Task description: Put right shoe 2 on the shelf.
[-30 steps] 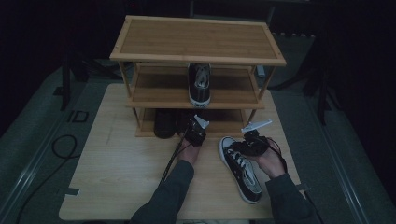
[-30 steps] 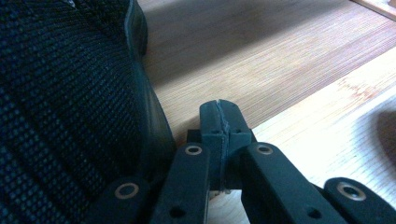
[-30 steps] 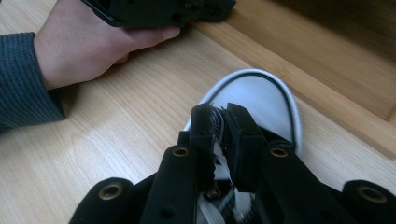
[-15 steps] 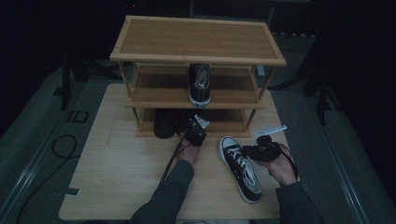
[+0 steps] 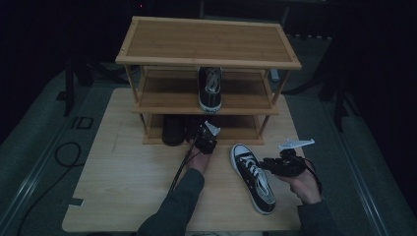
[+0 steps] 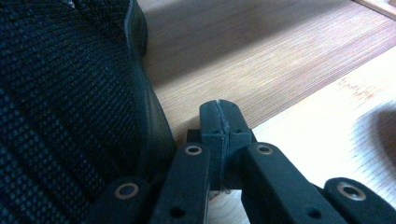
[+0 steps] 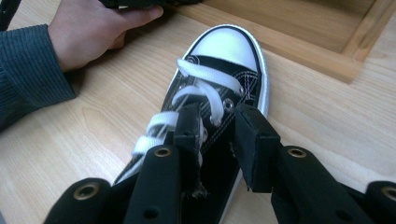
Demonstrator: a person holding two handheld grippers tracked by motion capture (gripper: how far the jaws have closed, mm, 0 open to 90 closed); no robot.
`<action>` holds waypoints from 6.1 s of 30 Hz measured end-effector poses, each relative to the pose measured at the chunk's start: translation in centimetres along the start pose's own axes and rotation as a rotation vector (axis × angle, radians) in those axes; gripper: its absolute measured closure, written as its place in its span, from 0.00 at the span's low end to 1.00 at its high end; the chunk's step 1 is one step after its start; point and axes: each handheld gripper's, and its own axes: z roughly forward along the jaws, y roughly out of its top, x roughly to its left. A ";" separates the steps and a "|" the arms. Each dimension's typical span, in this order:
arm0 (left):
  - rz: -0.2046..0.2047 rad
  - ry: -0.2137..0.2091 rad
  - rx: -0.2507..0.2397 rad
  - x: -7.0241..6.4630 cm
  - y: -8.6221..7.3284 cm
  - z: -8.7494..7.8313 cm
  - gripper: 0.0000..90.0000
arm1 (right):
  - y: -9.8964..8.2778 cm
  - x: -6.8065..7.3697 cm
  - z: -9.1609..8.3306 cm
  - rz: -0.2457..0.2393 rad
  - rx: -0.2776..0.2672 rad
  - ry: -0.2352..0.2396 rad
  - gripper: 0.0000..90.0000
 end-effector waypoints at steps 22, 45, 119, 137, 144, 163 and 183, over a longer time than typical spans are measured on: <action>0.001 0.003 0.000 0.0 0.0 0.0 1.00 | -1.8 1.2 -1.9 0.000 0.004 0.009 0.74; 0.001 0.003 0.000 0.0 0.0 0.0 1.00 | -2.9 2.7 0.4 -0.047 0.103 -0.093 0.84; 0.001 0.000 0.001 0.0 0.0 0.0 1.00 | 1.1 1.0 -0.4 -0.079 0.028 -0.126 0.97; 0.000 0.000 0.001 0.0 0.0 0.0 1.00 | 3.1 0.1 -1.3 -0.150 0.044 -0.091 0.97; 0.001 0.000 0.001 0.0 0.0 0.0 1.00 | 4.0 -0.2 -2.1 -0.191 0.043 -0.074 0.97; -0.001 0.000 0.000 0.0 0.0 0.0 1.00 | 6.4 -0.4 -3.7 -0.255 0.037 -0.024 0.97; -0.004 0.000 -0.003 0.0 0.0 0.0 1.00 | 9.2 -0.1 -5.5 -0.289 0.018 0.017 0.97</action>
